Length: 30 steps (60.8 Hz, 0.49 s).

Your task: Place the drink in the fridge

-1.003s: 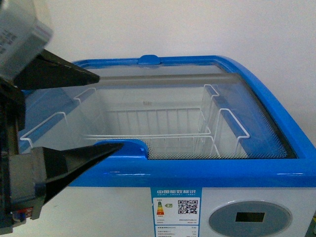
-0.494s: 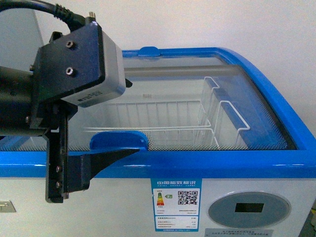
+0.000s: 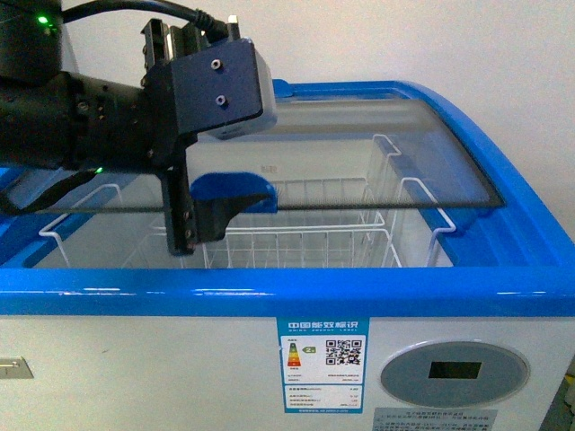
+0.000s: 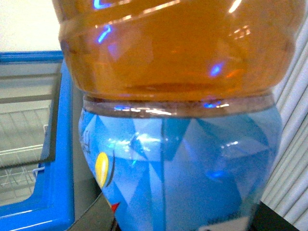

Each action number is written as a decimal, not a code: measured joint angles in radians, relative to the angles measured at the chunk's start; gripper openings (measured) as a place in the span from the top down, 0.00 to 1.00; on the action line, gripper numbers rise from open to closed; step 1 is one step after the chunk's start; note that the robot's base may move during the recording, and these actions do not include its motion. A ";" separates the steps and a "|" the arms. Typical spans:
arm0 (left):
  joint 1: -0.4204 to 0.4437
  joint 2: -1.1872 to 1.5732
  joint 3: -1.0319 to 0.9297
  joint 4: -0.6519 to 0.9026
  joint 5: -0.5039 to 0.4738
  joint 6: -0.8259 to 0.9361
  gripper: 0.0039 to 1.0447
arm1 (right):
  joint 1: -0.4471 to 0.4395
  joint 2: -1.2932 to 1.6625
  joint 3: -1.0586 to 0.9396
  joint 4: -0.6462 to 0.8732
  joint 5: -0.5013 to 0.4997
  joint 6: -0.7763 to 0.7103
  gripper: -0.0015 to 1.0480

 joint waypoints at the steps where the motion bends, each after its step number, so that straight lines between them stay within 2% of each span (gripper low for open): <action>1: 0.000 0.015 0.020 0.010 -0.010 0.002 0.08 | 0.000 0.000 0.000 0.000 0.000 0.000 0.65; 11: -0.006 0.142 0.206 0.111 -0.093 -0.001 0.08 | 0.000 0.000 0.000 0.000 0.000 0.000 0.65; 16: -0.014 0.190 0.303 0.188 -0.178 -0.013 0.08 | 0.000 0.000 0.000 0.000 -0.001 0.000 0.65; 24: -0.016 0.204 0.361 0.323 -0.253 -0.078 0.08 | 0.000 0.000 0.000 0.000 0.004 0.000 0.65; 30: -0.017 0.184 0.344 0.362 -0.296 -0.145 0.08 | 0.000 0.000 0.000 0.000 0.003 0.000 0.65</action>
